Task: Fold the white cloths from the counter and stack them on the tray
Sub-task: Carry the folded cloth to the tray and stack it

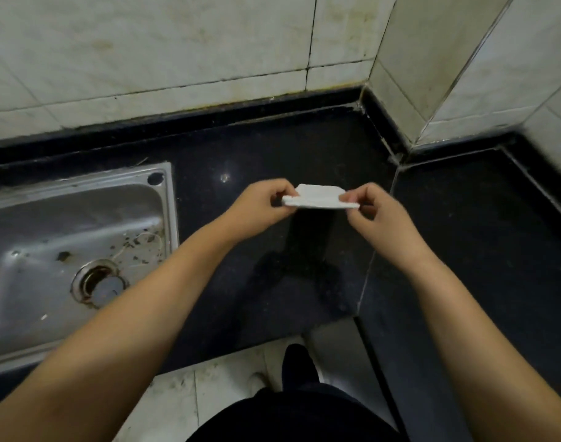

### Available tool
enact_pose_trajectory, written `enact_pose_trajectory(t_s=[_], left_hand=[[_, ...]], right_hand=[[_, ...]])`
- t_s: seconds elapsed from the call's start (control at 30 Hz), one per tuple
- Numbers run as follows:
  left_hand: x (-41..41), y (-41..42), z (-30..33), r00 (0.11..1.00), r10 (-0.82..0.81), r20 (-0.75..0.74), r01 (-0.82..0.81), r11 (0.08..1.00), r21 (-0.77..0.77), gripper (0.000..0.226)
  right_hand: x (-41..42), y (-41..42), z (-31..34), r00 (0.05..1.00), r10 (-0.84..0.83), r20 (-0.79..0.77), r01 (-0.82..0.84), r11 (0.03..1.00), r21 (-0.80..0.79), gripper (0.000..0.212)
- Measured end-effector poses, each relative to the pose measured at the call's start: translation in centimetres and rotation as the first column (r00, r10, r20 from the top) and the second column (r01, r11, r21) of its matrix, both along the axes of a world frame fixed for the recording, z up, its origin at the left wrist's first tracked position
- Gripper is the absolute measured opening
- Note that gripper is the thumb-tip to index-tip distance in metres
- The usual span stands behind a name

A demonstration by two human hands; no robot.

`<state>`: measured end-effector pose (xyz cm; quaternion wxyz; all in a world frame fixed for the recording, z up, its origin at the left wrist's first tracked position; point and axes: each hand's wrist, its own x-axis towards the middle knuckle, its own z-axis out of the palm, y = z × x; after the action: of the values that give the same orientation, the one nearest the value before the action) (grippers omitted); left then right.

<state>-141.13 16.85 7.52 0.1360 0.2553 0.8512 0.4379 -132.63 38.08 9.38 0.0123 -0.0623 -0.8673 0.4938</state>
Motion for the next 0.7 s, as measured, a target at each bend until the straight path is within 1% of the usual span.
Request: enact_pose_trajectory(t_s=[0.07, 0.13, 0.23, 0.3, 0.37, 0.47, 0.57, 0.6, 0.7], left_hand=[[2.3, -0.6, -2.7, 0.995, -0.052, 0.09, 0.06, 0.995, -0.08, 0.012], [4.3, -1.1, -5.0, 0.973, -0.133, 0.187, 0.168, 0.968, -0.187, 0.01], [5.9, -1.7, -7.0, 0.918, -0.188, 0.349, 0.293, 0.914, -0.279, 0.004], [5.8, -1.8, -7.1, 0.898, -0.168, 0.407, 0.302, 0.907, -0.293, 0.005], [4.8, -1.3, -6.8, 0.901, -0.124, 0.417, 0.257, 0.925, -0.281, 0.002], [2.3, 0.1, -6.2, 0.922, -0.036, 0.386, 0.145, 0.955, -0.258, 0.002], [-0.4, 2.3, -6.4, 0.95, 0.038, 0.31, 0.059, 0.952, -0.3, 0.005], [-1.1, 3.0, -6.6, 0.956, 0.056, 0.289, 0.043, 0.944, -0.327, 0.005], [-2.6, 4.7, -7.6, 0.96, 0.104, 0.262, 0.01, 0.916, -0.401, 0.006]], right_hand=[[2.7, -0.4, -2.4, 0.988, 0.086, 0.126, -0.094, 0.994, 0.053, 0.027], [5.1, -0.6, -4.9, 0.959, 0.15, 0.238, -0.173, 0.982, 0.076, 0.031], [7.5, -0.8, -7.3, 0.895, 0.217, 0.39, -0.249, 0.968, 0.032, 0.026], [7.6, -0.6, -7.9, 0.881, 0.217, 0.42, -0.232, 0.973, -0.016, 0.02], [6.6, -0.2, -8.0, 0.901, 0.169, 0.399, -0.152, 0.986, -0.075, 0.015], [3.3, 0.9, -8.3, 0.929, 0.014, 0.37, 0.03, 0.993, -0.113, 0.008], [-0.6, 1.8, -8.8, 0.92, -0.133, 0.369, 0.164, 0.985, -0.054, 0.004], [-1.7, 2.0, -9.0, 0.913, -0.161, 0.375, 0.182, 0.983, -0.022, 0.002], [-4.0, 2.2, -10.0, 0.89, -0.219, 0.4, 0.198, 0.976, 0.093, 0.008]])
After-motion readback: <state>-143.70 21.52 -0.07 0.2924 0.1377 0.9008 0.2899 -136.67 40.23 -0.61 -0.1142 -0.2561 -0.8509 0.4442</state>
